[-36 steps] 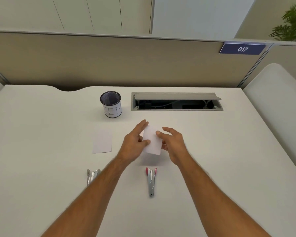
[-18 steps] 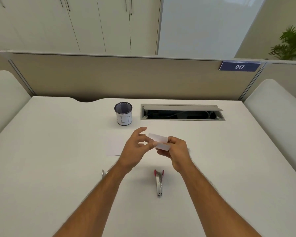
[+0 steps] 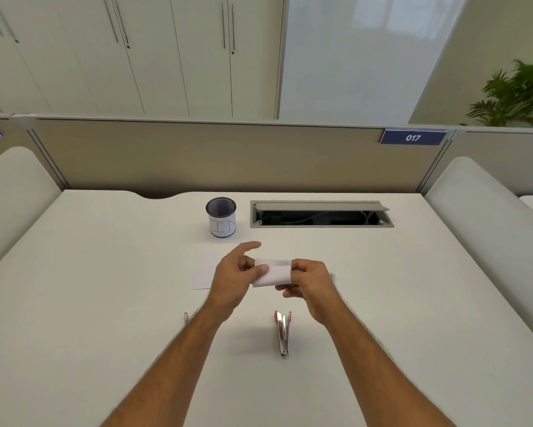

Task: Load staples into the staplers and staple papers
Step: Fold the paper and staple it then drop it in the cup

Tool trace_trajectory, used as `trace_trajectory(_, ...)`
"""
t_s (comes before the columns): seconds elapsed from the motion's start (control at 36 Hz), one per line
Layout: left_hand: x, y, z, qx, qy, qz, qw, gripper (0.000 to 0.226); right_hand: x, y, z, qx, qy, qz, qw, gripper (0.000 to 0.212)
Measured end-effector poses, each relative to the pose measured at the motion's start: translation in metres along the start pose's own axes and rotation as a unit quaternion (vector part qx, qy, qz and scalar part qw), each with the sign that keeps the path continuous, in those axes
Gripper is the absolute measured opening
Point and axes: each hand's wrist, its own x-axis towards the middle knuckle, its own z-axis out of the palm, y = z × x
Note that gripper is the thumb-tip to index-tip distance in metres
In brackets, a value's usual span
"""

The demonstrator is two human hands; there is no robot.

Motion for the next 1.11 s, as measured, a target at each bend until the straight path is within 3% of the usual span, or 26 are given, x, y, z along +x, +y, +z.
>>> trace_trajectory(0.08,-0.001,-0.002,0.001,-0.017,0.006,-0.006,1.0,0.035,0.0,0.001,0.001,0.017,0.015,0.013,1.0,0.022)
trace_trajectory(0.22,-0.003,-0.005,0.002,-0.021,0.033,-0.002,0.999,0.023,-0.004,0.005,0.001,0.077,0.006,0.021,0.997,0.039)
trace_trajectory(0.33,-0.004,-0.006,0.004,-0.015,0.042,0.007,0.999,0.02,-0.008,0.01,-0.002,0.109,-0.017,0.001,0.994,0.035)
trace_trajectory(0.5,-0.004,-0.01,0.008,-0.001,0.044,0.014,0.999,0.01,-0.008,0.013,-0.002,0.098,0.018,-0.015,0.995,0.025)
trace_trajectory(0.97,-0.009,-0.009,0.016,0.026,0.036,0.021,0.999,0.017,-0.008,0.023,-0.009,0.094,0.047,-0.018,0.994,0.022)
trace_trajectory(1.06,-0.012,-0.005,0.018,-0.04,0.026,-0.017,0.999,0.01,-0.008,0.023,-0.01,0.104,0.053,-0.022,0.993,0.021)
trace_trajectory(1.11,-0.016,-0.003,0.02,-0.091,0.0,-0.064,0.994,0.024,-0.008,0.022,-0.011,0.108,0.057,-0.028,0.992,0.019)
